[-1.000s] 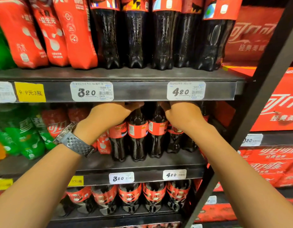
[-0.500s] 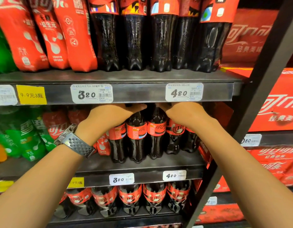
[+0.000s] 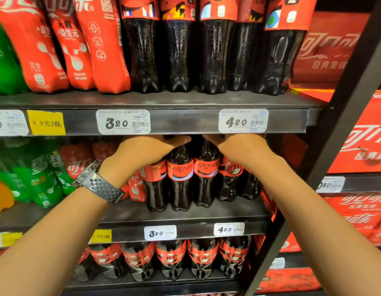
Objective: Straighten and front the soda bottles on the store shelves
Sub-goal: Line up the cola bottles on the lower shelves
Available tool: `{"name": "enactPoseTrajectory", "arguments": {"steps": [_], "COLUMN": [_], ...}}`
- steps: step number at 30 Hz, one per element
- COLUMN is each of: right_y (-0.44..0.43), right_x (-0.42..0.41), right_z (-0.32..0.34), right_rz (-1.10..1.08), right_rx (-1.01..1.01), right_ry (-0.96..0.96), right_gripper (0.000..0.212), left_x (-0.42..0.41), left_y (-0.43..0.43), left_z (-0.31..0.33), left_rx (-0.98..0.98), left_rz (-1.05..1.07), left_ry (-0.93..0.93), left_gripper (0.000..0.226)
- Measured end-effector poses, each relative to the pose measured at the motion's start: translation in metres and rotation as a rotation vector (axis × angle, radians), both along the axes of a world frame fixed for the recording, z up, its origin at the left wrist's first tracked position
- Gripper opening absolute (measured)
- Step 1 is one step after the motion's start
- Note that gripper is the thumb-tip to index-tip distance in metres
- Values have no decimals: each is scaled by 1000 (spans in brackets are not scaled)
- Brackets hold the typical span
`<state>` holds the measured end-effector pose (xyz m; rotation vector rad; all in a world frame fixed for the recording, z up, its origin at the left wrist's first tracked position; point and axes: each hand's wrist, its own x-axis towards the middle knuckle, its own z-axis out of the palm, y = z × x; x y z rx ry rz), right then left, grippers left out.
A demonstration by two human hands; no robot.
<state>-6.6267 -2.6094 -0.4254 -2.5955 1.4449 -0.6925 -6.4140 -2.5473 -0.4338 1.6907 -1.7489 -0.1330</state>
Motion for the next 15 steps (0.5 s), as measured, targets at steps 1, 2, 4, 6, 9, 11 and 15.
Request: {"name": "enactPoseTrajectory", "arguments": {"steps": [1, 2, 4, 6, 9, 11, 15], "right_y": [0, 1, 0, -1, -2, -1, 9], "right_x": [-1, -1, 1, 4, 10, 11, 10], "right_z": [0, 0, -1, -2, -4, -4, -9], "right_rz": [-22, -32, -24, -19, -12, -19, -27], "right_rx": [-6, -10, -35, -25, -80, -113, -393], "right_ry": [41, 59, 46, 10, -97, -128, -106], "right_gripper": [42, 37, 40, 47, 51, 49, 43], "left_x": [0, 1, 0, 0, -2, -2, 6], "left_y": [-1, -2, -1, 0, 6, 9, 16], "left_z": [0, -1, -1, -2, -2, -1, 0], "left_rx": [-10, -47, -117, -147, -186, -207, -164], "left_rz": [-5, -8, -16, 19, 62, 59, 82], "left_ry": [34, 70, 77, 32, -50, -154, -301], "left_gripper": [68, 64, 57, 53, 52, 54, 63]}}
